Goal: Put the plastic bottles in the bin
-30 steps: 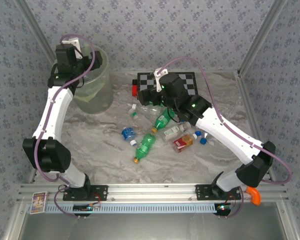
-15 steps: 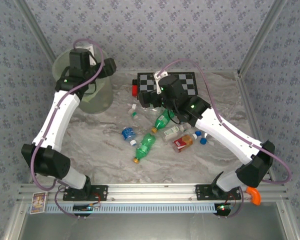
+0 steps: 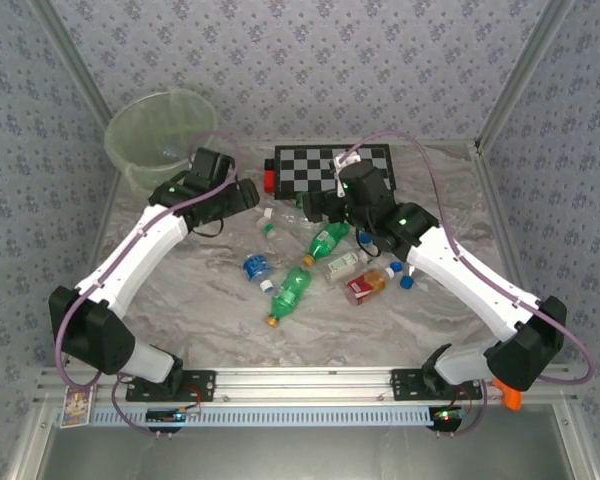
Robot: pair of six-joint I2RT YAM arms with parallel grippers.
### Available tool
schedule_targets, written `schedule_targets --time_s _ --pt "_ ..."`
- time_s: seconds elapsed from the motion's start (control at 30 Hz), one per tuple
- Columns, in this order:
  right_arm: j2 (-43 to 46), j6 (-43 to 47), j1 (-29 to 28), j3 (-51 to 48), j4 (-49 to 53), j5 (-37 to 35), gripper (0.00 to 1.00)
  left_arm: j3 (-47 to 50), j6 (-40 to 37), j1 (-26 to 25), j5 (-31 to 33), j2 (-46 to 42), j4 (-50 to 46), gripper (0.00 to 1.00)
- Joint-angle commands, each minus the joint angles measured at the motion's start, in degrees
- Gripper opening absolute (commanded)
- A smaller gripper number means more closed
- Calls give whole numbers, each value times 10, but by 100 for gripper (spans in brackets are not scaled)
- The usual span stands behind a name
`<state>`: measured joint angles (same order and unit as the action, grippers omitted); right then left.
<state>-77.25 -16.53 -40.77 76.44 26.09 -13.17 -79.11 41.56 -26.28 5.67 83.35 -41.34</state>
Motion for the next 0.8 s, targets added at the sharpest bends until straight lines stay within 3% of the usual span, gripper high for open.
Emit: schedule_targets --time_s 0.0,0.47,0.77 --pt "26 -10 8 -15 -1 2 99 1 92 -14 -18 19 -9 85" --pt "107 -13 47 -76 -14 8 99 -6 291 -48 -65 117 -15 73" --pt "142 -17 74 -127 -25 27 99 -51 337 -79 -79 198 -27 69"
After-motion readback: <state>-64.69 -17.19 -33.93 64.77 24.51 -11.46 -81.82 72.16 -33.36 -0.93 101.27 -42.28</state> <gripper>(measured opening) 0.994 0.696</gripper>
